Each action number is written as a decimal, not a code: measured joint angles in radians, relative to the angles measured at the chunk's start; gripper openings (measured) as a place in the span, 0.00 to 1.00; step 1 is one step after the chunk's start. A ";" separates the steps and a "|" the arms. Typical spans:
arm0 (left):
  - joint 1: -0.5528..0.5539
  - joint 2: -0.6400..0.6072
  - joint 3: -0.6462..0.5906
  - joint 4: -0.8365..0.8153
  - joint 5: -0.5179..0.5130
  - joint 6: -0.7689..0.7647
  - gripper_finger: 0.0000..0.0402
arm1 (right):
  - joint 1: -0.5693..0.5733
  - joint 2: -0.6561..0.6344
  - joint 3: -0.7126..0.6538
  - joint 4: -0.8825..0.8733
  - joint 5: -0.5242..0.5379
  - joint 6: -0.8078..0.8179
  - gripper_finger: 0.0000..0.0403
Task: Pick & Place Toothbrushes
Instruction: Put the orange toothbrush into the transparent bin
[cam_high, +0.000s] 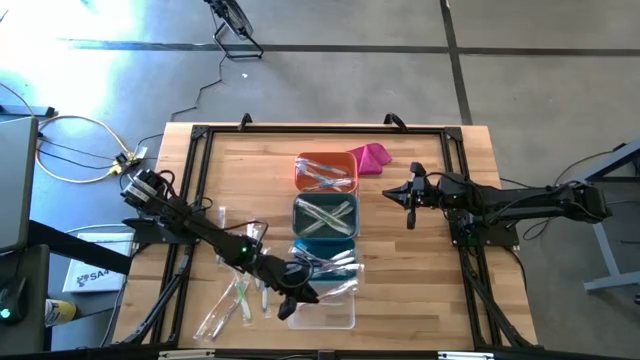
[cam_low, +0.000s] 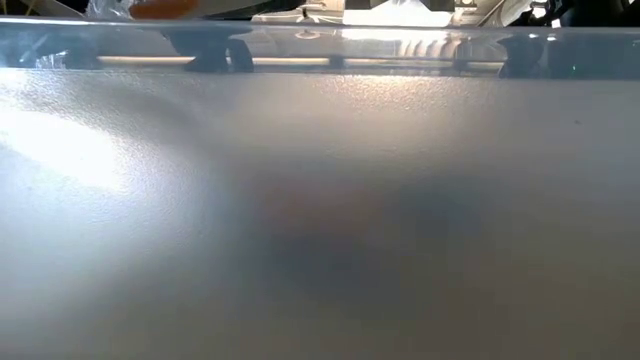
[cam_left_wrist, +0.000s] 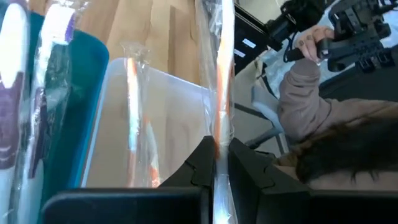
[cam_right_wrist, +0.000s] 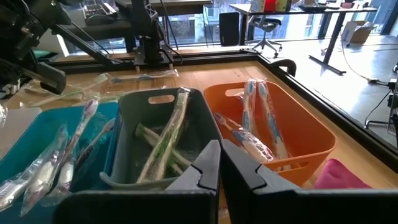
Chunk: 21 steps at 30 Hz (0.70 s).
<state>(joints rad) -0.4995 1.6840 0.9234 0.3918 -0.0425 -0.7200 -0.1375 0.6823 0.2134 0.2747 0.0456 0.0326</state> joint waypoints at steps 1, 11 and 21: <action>0.000 0.000 0.000 0.000 -0.009 -0.003 0.05 | 0.000 0.000 0.000 -0.001 0.000 0.000 0.01; -0.025 0.000 -0.001 -0.070 -0.050 -0.050 0.05 | 0.000 0.000 0.000 -0.002 0.000 0.000 0.01; -0.025 0.033 -0.001 -0.089 -0.051 -0.074 0.05 | 0.000 0.000 0.000 -0.002 0.000 0.000 0.01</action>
<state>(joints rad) -0.5243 1.7169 0.9225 0.3030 -0.0934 -0.7935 -0.1375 0.6820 0.2134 0.2722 0.0456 0.0330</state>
